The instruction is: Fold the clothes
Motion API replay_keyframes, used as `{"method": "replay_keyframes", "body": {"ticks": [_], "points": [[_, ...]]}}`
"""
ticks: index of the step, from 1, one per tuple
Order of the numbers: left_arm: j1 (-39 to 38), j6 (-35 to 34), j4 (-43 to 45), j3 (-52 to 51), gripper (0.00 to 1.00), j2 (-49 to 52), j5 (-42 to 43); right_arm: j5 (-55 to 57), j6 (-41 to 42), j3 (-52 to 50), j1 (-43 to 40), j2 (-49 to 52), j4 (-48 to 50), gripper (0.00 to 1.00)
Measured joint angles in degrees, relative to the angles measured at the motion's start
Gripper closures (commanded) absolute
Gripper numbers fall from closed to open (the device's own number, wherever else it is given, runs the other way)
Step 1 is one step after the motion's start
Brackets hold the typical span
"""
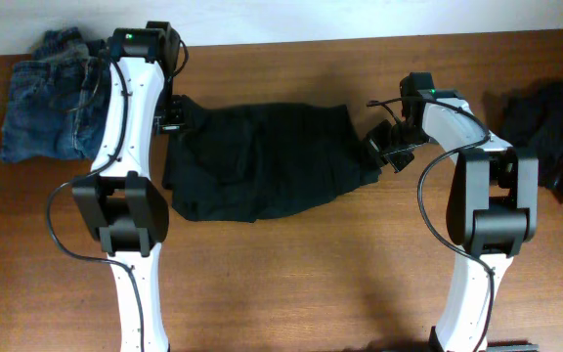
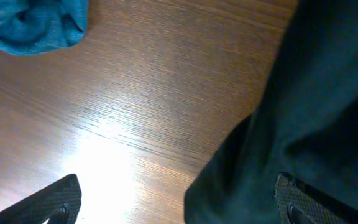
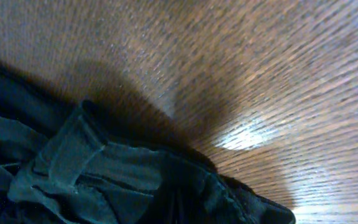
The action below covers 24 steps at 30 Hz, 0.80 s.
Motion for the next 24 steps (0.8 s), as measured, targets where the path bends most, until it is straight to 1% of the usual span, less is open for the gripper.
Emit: {"method": "replay_keyframes", "body": {"ticks": [2,4,6,7,8,9,14,17,21,24], "points": [[-0.04,0.15,-0.26,0.0,0.25,0.0,-0.15,0.0,0.02,0.0,0.0,0.0,0.02,0.92],[-0.17,0.35,-0.28,0.0,0.31,0.0,0.79,-0.04,-0.09,-0.04,0.0,0.0,0.15,0.92],[-0.44,0.26,-0.2,0.0,0.33,0.0,3.34,-0.11,-0.13,-0.04,0.0,0.0,0.2,0.92],[-0.57,0.28,-0.07,0.0,0.38,0.0,4.31,-0.11,-0.15,-0.04,0.0,0.0,0.2,0.92],[-0.79,0.33,0.5,0.0,0.47,0.0,5.64,-0.11,-0.13,-0.04,0.02,0.0,0.24,0.92],[-1.09,0.66,1.53,0.0,0.53,0.0,6.84,-0.07,-0.15,-0.04,0.04,0.0,0.26,0.91],[-2.86,3.02,7.8,0.0,0.78,0.0,10.8,0.09,-0.81,-0.15,0.15,-0.04,0.59,0.91],[-3.89,3.52,10.36,-0.04,0.86,0.0,12.0,0.09,-1.16,-0.15,0.15,-0.04,0.61,0.91],[-4.44,3.48,10.58,-1.38,0.86,0.0,14.12,0.07,-1.27,-0.15,0.15,-0.07,0.61,0.91],[-4.39,3.48,10.58,-4.98,0.86,0.0,16.02,0.07,-1.25,-0.15,0.15,-0.07,0.61,0.91]]}}
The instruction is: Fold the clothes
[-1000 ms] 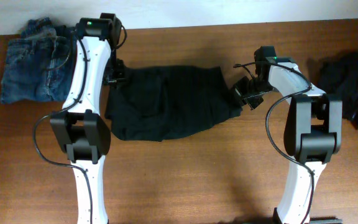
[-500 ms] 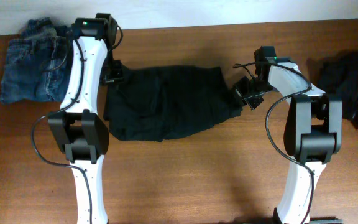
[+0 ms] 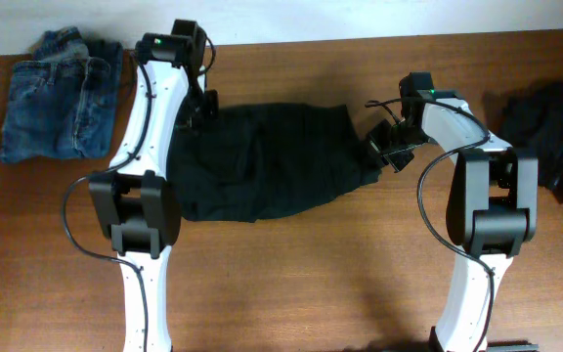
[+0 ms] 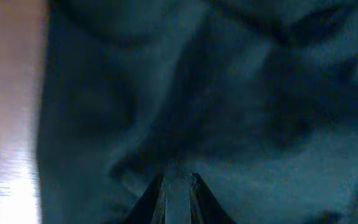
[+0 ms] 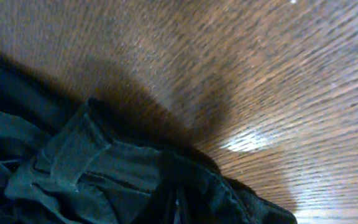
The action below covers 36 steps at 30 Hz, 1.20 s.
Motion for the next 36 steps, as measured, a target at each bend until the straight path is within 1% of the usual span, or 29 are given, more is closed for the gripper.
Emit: {"method": "replay_keyframes", "body": {"ticks": [4,6,7,10,12,15,16,17,22,26,29,30,36], "points": [[0.02,0.0,1.64,-6.82,0.86,0.0,1.25,0.02,-0.09,0.0,0.0,0.0,0.02,0.91],[0.02,-0.02,2.67,-11.02,0.94,0.0,1.68,0.0,-0.17,0.0,0.0,0.0,0.02,0.91],[0.02,0.02,2.75,-12.13,0.95,0.0,1.75,0.0,-0.15,0.0,0.0,0.0,0.02,0.91],[0.13,0.02,2.32,-16.06,0.96,0.02,2.19,0.02,-0.15,0.0,0.0,-0.02,0.04,0.91],[0.17,0.02,1.64,-16.94,0.96,0.02,2.38,0.02,-0.2,-0.02,0.0,-0.02,0.13,0.91],[0.15,0.0,0.98,-17.05,0.96,0.02,2.56,0.04,-0.2,-0.04,0.0,-0.02,0.2,0.91],[0.15,0.02,0.96,-17.05,0.96,0.0,2.56,0.02,-0.22,-0.04,0.0,-0.02,0.2,0.88],[0.17,0.0,0.57,-17.05,0.99,0.02,2.56,0.04,-0.17,-0.07,0.0,-0.02,0.22,0.85],[0.13,0.02,-1.18,-16.26,0.99,0.02,0.66,-0.04,-0.24,-0.04,0.17,-0.17,0.76,0.79],[0.11,0.02,-1.57,-12.85,0.96,-0.17,-0.48,-0.04,-0.17,-0.04,0.28,-0.24,1.14,0.78],[0.04,0.02,-1.64,-11.67,0.96,-1.73,-0.7,-0.13,-0.26,-0.04,0.28,-0.24,1.18,0.76],[0.0,0.02,-1.79,-11.54,0.96,-2.56,-0.66,-0.15,-0.35,-0.04,0.28,-0.24,1.2,0.78],[-1.77,0.02,-0.96,-10.69,0.96,-7.61,3.52,-0.2,-0.44,-0.04,0.28,-0.24,1.27,0.77]]}}
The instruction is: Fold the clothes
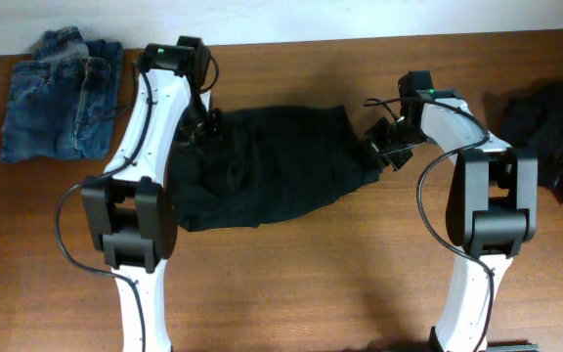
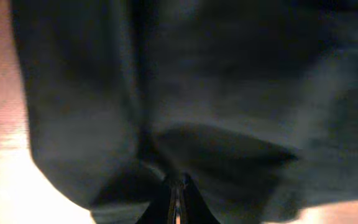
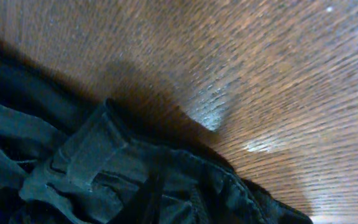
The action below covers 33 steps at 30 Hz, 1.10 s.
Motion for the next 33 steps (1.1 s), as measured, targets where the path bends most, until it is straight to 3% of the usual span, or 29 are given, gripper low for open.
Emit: {"method": "replay_keyframes", "body": {"ticks": [5,14,19,22,29,31,33], "points": [[-3.65,0.0,3.02,-1.42,0.96,-0.39,1.99,-0.02,-0.2,0.0,0.0,0.0,0.0,0.77],[-7.67,-0.07,12.26,-13.73,0.96,-0.48,3.56,-0.02,-0.83,0.0,0.0,-0.02,0.0,0.77],[-8.24,-0.04,14.38,-14.45,0.96,-0.48,5.68,-0.04,-0.87,0.0,0.0,-0.02,0.0,0.76],[-9.62,-0.02,15.37,-14.62,0.96,-0.48,6.58,-0.24,-1.18,0.0,0.0,-0.02,0.22,0.71],[-11.34,3.43,11.67,-11.61,0.96,-0.68,7.39,-0.81,-3.26,0.0,0.04,-0.07,0.66,0.68],[-11.3,4.39,10.38,-9.16,0.82,-2.32,6.32,-1.07,-4.68,0.02,0.04,-0.07,0.61,0.68],[-11.3,4.83,9.68,-8.37,0.6,-5.03,3.78,-1.27,-7.04,0.22,0.02,-0.04,0.24,0.68]]}}
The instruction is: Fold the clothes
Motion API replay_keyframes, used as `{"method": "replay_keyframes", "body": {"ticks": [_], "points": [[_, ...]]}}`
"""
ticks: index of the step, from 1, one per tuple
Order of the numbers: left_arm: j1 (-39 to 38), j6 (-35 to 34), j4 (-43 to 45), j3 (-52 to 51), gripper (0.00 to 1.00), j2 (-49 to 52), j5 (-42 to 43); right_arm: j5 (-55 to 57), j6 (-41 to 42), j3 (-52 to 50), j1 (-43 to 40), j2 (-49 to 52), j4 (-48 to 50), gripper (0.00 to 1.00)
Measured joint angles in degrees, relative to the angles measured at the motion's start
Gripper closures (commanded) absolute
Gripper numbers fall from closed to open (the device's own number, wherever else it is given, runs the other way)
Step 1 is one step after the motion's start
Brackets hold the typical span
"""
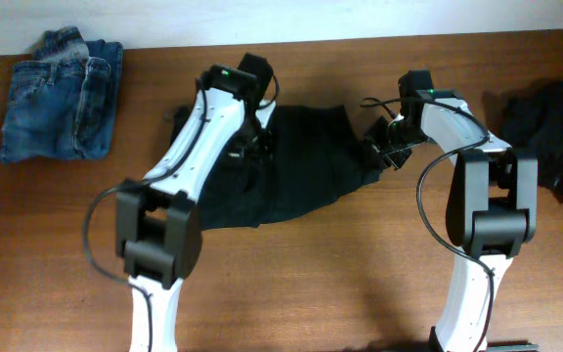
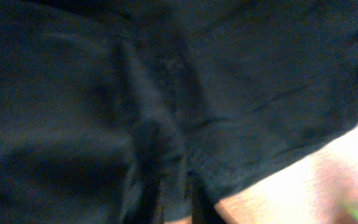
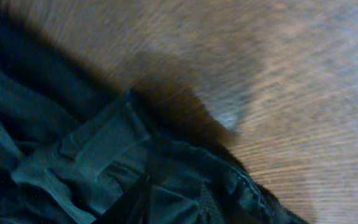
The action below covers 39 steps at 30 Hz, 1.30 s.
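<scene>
A black garment (image 1: 306,171) lies spread across the table's middle. Its left part is doubled over toward the centre. My left gripper (image 1: 251,138) hovers over the garment's upper middle, shut on a fold of the black cloth (image 2: 241,93). In the left wrist view the gripper (image 2: 171,208) shows dark fingertips (image 2: 145,202) pinching fabric, with bare wood at lower right. My right gripper (image 1: 382,149) is at the garment's right edge, shut on its thick hem (image 3: 79,152). The right wrist view has that gripper (image 3: 173,200) low in the frame, cloth between its fingers.
Folded blue jeans (image 1: 62,93) lie at the back left. A rumpled dark pile of clothes (image 1: 555,137) sits at the far right edge. The brown wooden table (image 1: 291,293) runs on toward the front. Both white arms reach in from the front edge.
My left gripper has moved right, from the garment's upper left edge to over its upper middle, with the cloth in it. The garment's left side is now narrower. The right gripper has barely moved.
First my left gripper stood open at the garment's upper left corner, and the right one was at the right hem. Then the left was shut on cloth there. Later it held that edge slightly inward, and now the edge is over the garment's middle.
</scene>
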Motion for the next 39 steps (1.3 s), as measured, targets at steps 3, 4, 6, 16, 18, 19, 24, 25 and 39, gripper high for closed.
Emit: {"method": "replay_keyframes", "body": {"ticks": [3,4,6,16,18,19,24,25,39], "points": [[0.0,0.74,-0.61,0.66,0.15,-6.47,-5.92,0.85,-5.75,2.75,0.0,1.11,-4.22,0.66],[0.0,1.03,-0.68,1.03,0.08,-9.27,-8.26,2.21,-7.54,4.83,-0.04,1.81,-7.98,0.66],[0.0,1.01,-0.72,1.44,0.01,-12.28,-10.43,5.6,-9.79,8.33,-0.15,2.78,-14.21,0.63],[0.07,1.18,-2.21,1.95,0.01,-15.5,-14.47,19.02,-23.85,33.35,-1.33,4.15,-38.1,0.01],[0.04,1.18,-2.23,1.95,0.01,-15.5,-14.56,19.45,-26.69,33.66,-1.33,4.15,-39.34,0.01],[0.07,1.18,-2.25,1.9,0.01,-15.5,-14.69,19.67,-28.15,33.62,-1.33,4.17,-39.85,0.01],[0.11,0.98,-2.64,1.84,0.01,-15.5,-16.68,20.24,-34.32,30.36,-1.2,4.17,-35.47,0.01],[0.24,0.28,-3.28,1.84,0.01,-15.5,-18.08,20.26,-35.58,28.09,-1.16,4.17,-33.24,0.01],[4.68,-4.66,-5.84,1.79,0.01,-15.5,-24.41,13.4,-40.48,13.49,-0.31,4.28,-21.16,0.01]]}}
